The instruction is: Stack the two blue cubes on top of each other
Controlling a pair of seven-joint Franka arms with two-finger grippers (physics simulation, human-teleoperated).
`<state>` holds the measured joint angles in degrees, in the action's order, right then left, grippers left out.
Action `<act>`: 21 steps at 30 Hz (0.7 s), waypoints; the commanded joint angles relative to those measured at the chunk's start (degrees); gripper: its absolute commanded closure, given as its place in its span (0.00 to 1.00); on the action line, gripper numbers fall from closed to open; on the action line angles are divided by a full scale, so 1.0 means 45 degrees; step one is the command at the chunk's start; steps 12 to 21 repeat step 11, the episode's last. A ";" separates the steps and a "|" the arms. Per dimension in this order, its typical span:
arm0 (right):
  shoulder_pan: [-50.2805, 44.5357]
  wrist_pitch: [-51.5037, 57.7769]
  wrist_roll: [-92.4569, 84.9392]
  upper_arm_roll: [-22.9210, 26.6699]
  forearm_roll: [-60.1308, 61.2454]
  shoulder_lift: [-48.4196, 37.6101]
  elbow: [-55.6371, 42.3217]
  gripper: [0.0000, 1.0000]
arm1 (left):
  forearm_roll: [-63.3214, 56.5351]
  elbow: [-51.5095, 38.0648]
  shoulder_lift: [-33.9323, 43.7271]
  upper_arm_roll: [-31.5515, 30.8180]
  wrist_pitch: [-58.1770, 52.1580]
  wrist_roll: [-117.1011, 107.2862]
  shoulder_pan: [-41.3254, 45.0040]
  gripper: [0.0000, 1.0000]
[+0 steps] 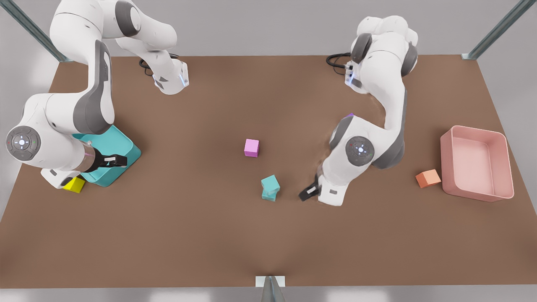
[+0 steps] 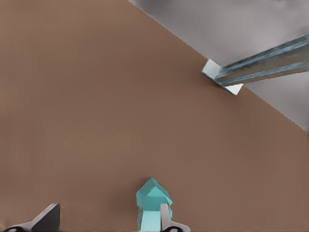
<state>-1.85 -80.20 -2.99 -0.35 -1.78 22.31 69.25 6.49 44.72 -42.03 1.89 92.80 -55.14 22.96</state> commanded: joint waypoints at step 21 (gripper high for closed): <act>-0.0039 0.0009 0.0001 0.0000 -0.0092 -0.0016 0.0022 0.00 | -0.1326 0.8401 0.6313 -0.2393 -0.3356 0.8719 -0.4732 0.00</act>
